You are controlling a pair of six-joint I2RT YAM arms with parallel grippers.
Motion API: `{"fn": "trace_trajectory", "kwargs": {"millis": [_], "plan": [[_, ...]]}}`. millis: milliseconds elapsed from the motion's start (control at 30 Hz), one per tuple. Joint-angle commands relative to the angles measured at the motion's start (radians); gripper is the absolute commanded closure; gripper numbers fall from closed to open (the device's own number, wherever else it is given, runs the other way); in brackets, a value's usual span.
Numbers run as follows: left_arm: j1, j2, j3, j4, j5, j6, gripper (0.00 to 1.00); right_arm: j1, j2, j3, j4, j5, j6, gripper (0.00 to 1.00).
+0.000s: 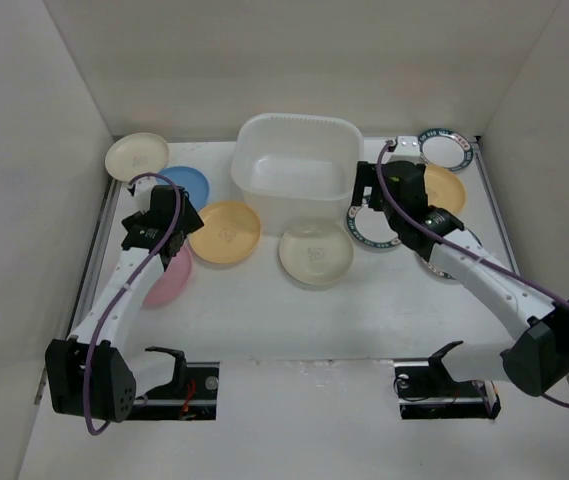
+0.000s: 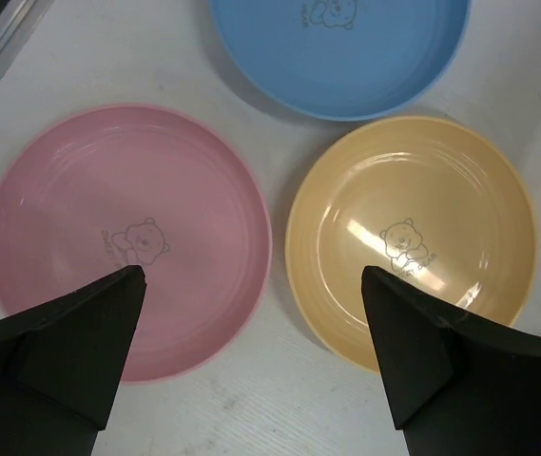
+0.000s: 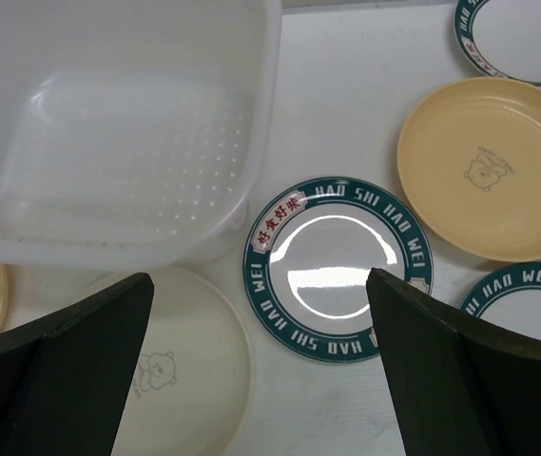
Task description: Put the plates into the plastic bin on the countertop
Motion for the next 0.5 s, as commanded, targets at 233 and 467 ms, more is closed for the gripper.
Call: {"fn": "trace_trajectory", "kwargs": {"millis": [233,467], "plan": [[-0.007,-0.052,-0.017,0.04,0.134,0.011,0.0,0.045,-0.042,-0.029,0.092,-0.05,-0.004,0.0],[0.002,-0.098,-0.069,-0.026,0.154,-0.127,0.0,0.049,-0.128,-0.118,0.187,-0.242,0.008,0.0]]}}
